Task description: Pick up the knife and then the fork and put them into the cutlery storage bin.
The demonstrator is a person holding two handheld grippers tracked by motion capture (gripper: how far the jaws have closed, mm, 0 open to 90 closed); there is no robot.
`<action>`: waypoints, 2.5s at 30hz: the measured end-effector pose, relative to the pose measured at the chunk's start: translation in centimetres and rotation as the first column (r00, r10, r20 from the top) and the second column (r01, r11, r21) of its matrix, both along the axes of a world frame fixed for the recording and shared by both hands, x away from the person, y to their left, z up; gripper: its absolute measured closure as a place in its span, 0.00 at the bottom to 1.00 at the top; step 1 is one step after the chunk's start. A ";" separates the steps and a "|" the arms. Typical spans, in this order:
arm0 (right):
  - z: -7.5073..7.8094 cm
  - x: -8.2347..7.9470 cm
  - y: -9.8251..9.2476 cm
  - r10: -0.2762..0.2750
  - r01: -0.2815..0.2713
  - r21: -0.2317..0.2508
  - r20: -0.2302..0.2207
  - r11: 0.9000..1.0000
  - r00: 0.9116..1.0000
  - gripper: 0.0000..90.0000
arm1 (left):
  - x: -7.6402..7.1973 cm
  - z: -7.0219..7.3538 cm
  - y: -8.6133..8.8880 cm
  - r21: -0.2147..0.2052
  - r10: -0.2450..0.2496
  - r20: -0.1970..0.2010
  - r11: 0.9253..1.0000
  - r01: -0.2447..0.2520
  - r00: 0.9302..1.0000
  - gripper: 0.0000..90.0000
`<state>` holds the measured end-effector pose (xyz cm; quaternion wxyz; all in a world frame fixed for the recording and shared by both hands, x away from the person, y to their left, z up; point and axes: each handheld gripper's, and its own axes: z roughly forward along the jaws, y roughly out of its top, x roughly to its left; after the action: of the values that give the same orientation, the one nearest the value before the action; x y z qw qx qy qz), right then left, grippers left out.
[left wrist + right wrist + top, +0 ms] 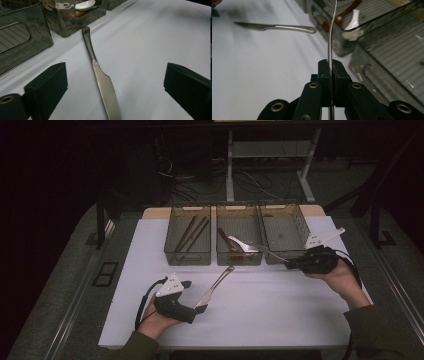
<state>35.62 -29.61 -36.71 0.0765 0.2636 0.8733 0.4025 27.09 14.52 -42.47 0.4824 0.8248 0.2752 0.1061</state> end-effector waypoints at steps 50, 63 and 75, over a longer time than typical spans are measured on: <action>0.8 8.5 -2.5 -0.390 0.390 -0.013 -0.047 0.921 0.920 0.96 | 0.0 -0.2 -0.1 0.011 -0.015 -0.002 1.000 0.015 1.000 0.01; -1.3 10.8 -2.3 -0.441 0.431 -0.109 -0.101 0.896 0.892 0.96 | 0.1 -0.1 0.0 0.011 -0.013 -0.003 1.000 0.013 1.000 0.01; -2.7 11.9 -1.1 -0.449 0.423 -0.193 -0.123 0.886 0.885 0.96 | 0.1 -0.2 0.1 0.015 -0.015 -0.009 1.000 0.015 1.000 0.01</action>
<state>47.56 -30.68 -39.38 0.1141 0.4787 0.8243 0.2800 27.20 14.60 -42.68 0.4755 0.8310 0.2703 0.1012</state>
